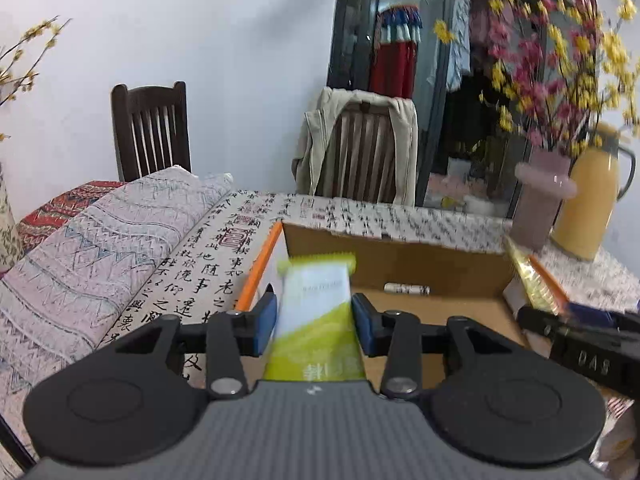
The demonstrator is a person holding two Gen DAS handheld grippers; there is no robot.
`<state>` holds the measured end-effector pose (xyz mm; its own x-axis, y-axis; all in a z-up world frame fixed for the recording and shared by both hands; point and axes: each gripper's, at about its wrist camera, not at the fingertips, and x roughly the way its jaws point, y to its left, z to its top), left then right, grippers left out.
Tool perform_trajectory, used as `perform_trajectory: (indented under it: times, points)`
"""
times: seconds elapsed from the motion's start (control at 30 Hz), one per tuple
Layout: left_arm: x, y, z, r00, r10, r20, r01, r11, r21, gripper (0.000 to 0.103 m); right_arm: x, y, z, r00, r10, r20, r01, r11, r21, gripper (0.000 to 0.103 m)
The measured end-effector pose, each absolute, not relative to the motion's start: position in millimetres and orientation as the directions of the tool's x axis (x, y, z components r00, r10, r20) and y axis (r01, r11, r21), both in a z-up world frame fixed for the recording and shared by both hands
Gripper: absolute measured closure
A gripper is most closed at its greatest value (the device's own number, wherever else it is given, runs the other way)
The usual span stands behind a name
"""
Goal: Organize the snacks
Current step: 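Lower both snacks into the cardboard box and open both grippers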
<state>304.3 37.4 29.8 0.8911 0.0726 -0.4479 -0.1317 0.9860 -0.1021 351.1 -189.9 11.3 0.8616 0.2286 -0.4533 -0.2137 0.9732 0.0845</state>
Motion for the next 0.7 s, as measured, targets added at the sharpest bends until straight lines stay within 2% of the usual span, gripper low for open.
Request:
perform_trajectory:
  times: [0.03, 0.07, 0.1, 0.13, 0.17, 0.43, 0.7]
  points:
    - [300.1, 40.2, 31.9, 0.897, 0.072, -0.435, -0.136, 0.984, -0.117, 0.032, 348.3, -190.8, 12.3, 0.866, 0.23, -0.444, -0.213, 0.973, 0.087, 0.032]
    - [295.4, 42.8, 34.2, 0.905, 0.081, -0.418, -0.149, 0.98, -0.134, 0.02, 345.1, -192.6, 14.2, 0.873, 0.228, -0.432, -0.208, 0.974, 0.092, 0.016]
    - [288.6, 44.0, 36.7, 0.915, 0.099, -0.391, -0.165, 0.976, -0.14, 0.005, 341.6, -195.9, 16.4, 0.881, 0.231, -0.413, -0.205, 0.973, 0.106, 0.006]
    - [283.2, 42.9, 39.8, 0.923, 0.117, -0.367, -0.179, 0.974, -0.139, 0.0, 338.9, -199.8, 18.4, 0.886, 0.236, -0.399, -0.204, 0.971, 0.121, 0.003]
    - [278.9, 41.7, 42.6, 0.928, 0.126, -0.351, -0.185, 0.973, -0.14, 0.0, 336.8, -203.5, 20.5, 0.89, 0.238, -0.389, -0.199, 0.97, 0.139, 0.0]
    - [263.6, 30.4, 60.4, 0.937, 0.164, -0.31, -0.207, 0.972, -0.113, 0.0, 323.1, -212.4, 40.4, 0.919, 0.225, -0.325, -0.179, 0.97, 0.163, 0.0]
    - [224.7, 30.0, 80.3, 0.948, 0.13, -0.292, -0.175, 0.976, -0.132, 0.0, 278.6, -219.4, 56.7, 0.921, 0.271, -0.28, -0.236, 0.96, 0.151, 0.0]
